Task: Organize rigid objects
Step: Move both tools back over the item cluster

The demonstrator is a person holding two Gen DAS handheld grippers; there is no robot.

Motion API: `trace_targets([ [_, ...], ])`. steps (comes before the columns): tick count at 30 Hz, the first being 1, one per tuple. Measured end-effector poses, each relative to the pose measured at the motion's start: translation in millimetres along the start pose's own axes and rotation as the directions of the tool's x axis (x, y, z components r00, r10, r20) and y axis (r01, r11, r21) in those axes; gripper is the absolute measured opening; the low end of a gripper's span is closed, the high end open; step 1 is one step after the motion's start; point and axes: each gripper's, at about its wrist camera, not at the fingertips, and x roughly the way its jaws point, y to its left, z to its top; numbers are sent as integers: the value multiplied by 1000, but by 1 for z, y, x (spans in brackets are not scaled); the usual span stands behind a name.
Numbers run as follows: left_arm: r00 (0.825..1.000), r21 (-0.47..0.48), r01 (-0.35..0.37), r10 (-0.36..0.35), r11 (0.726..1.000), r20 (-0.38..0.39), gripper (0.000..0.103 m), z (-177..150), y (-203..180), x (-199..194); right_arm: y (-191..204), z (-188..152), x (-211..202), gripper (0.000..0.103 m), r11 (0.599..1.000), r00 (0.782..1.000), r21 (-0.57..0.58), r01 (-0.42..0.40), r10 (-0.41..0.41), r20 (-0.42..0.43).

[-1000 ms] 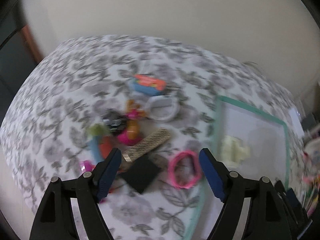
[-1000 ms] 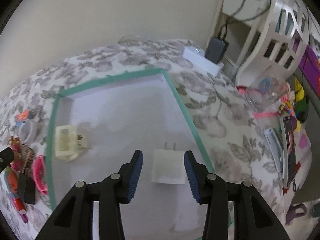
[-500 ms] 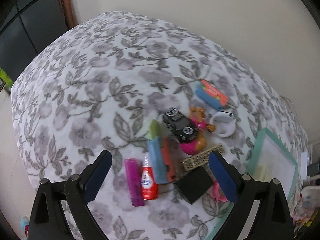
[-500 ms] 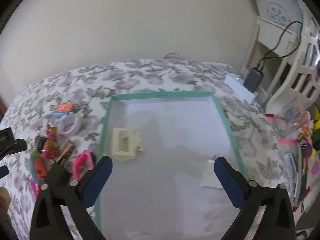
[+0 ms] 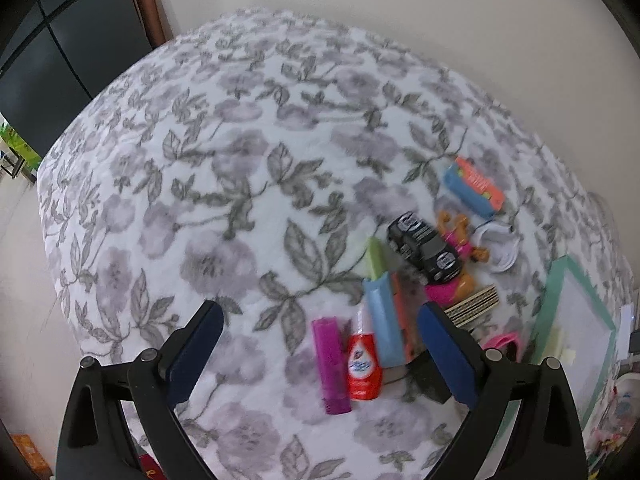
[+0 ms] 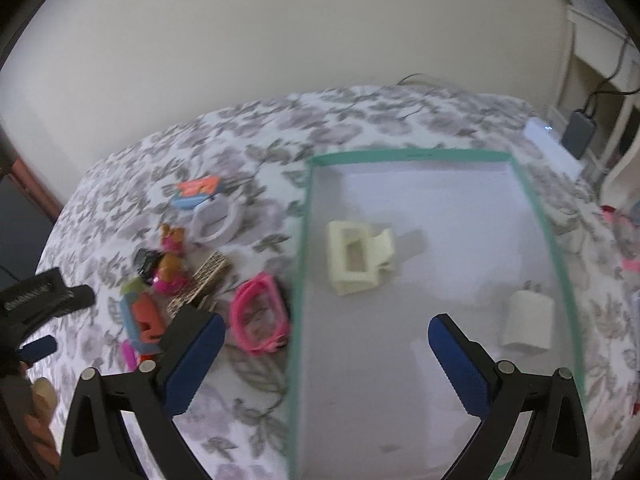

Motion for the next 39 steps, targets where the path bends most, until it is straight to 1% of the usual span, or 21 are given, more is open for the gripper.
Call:
trace_targets([
  [5,999,-39,4,-5,999,-46,98,-1,13,12,28,-7,10,103,995,995,-42,-92,90,-53],
  [9,998,-71,-24,19,997,-67,98,-1,23,20,46,-12,19,100,990,992,-88,-106,99,-83],
  [12,994,-88,-46,37,995,-99,98,-2,29,29,58,-15,26,98,986,987,-102,-128,117,-109],
  [16,989,-112,-44,27,993,-148,98,-5,36,39,69,-19,34,93,984,983,-110,-140,125,-133],
  [17,988,-117,-43,24,992,-153,98,-5,37,40,72,-19,36,91,983,982,-110,-144,128,-139],
  [20,986,-133,-48,26,990,-165,98,-5,43,43,76,-21,43,89,984,979,-98,-150,134,-154],
  [25,984,-170,-57,27,984,-177,98,-5,57,48,78,-20,49,85,987,979,-75,-141,128,-159],
  [28,982,-179,-57,23,982,-186,98,-6,63,51,80,-18,50,84,985,978,-75,-157,144,-150],
  [31,981,-185,-53,17,981,-195,98,-6,64,53,80,-17,51,83,986,978,-69,-153,142,-150],
  [35,979,-191,-48,8,981,-205,98,-7,66,55,79,-15,52,75,986,979,-58,-158,148,-141],
  [39,977,-201,-45,2,979,-212,98,-7,68,60,78,-14,53,70,987,979,-36,-158,152,-138],
])
